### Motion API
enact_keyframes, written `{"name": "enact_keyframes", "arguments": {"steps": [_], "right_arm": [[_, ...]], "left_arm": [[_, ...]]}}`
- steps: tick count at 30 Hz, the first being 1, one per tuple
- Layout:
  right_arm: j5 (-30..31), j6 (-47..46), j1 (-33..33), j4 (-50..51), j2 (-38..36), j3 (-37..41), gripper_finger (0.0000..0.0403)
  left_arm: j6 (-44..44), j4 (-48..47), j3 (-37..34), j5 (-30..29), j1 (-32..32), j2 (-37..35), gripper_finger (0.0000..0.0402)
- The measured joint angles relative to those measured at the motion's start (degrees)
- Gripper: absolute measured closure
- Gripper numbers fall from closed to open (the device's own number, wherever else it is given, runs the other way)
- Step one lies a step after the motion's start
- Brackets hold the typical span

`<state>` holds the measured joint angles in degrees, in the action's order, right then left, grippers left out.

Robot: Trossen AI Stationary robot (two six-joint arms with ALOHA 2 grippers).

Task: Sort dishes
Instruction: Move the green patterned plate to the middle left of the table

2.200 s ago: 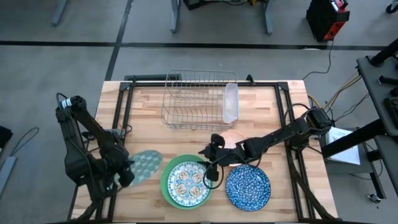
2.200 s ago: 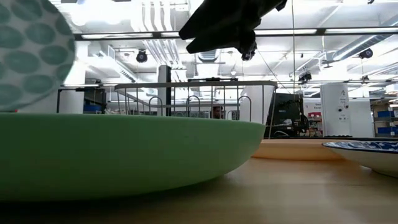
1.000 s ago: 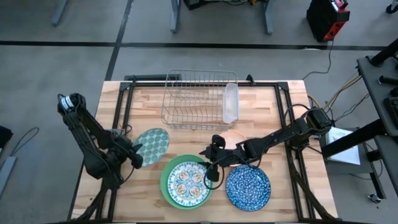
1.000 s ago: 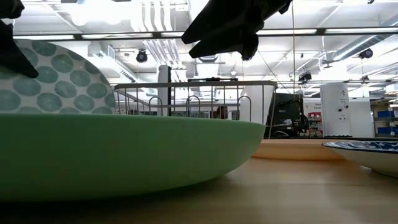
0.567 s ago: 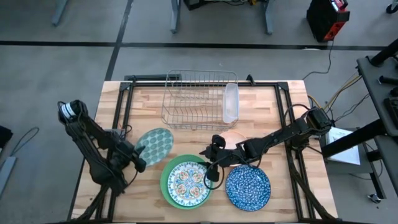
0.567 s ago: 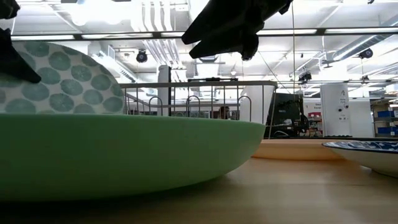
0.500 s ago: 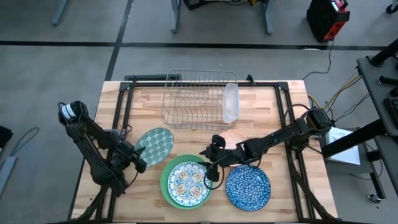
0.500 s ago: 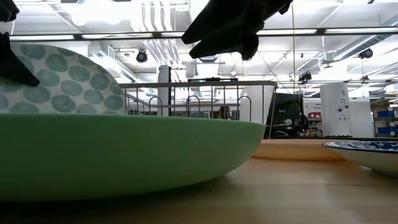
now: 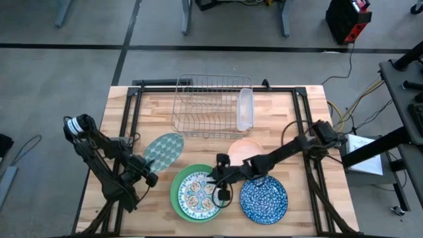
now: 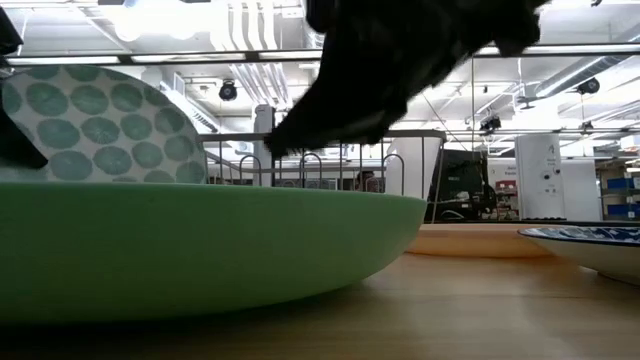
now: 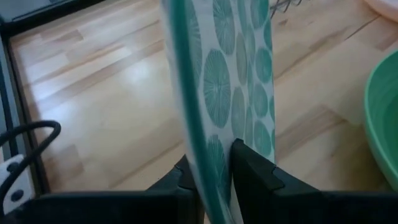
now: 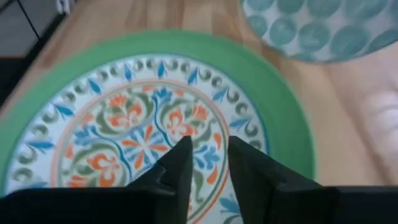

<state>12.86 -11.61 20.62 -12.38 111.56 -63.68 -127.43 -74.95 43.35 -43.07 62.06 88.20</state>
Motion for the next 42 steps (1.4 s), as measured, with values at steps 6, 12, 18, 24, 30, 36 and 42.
{"name": "enact_keyframes", "arguments": {"steps": [6,12,18,24,30,36,42], "right_arm": [[-0.3,-0.2,0.0,-0.2,3.1,-2.4,0.0363],[-3.7,3.3,0.0,-0.2,3.7,-3.6,0.0391],[-6.2,5.5,0.0,0.3,3.8,-3.5,0.0402],[-7.0,5.6,0.0,0.6,3.8,-3.2,0.0402],[-7.0,4.2,0.0,2.4,3.8,-3.0,0.0402],[-8.0,2.6,0.2,7.9,3.8,-2.6,0.0403],[-8.9,2.3,0.4,16.2,3.6,-2.9,0.0403]], "left_arm": [[-0.2,3.5,0.0,0.0,0.0,1.4,0.0348],[-0.4,8.8,0.0,-2.9,0.0,0.4,0.0349],[-0.6,9.6,0.0,-4.5,0.0,-2.2,0.0352],[0.4,9.4,0.0,-5.4,0.0,-4.8,0.0363],[1.8,9.3,0.1,-4.8,0.0,-6.9,0.0364],[2.6,9.4,0.1,-4.2,0.2,-8.0,0.0364],[5.5,9.6,0.1,-4.2,0.3,-8.9,0.0364]]}}
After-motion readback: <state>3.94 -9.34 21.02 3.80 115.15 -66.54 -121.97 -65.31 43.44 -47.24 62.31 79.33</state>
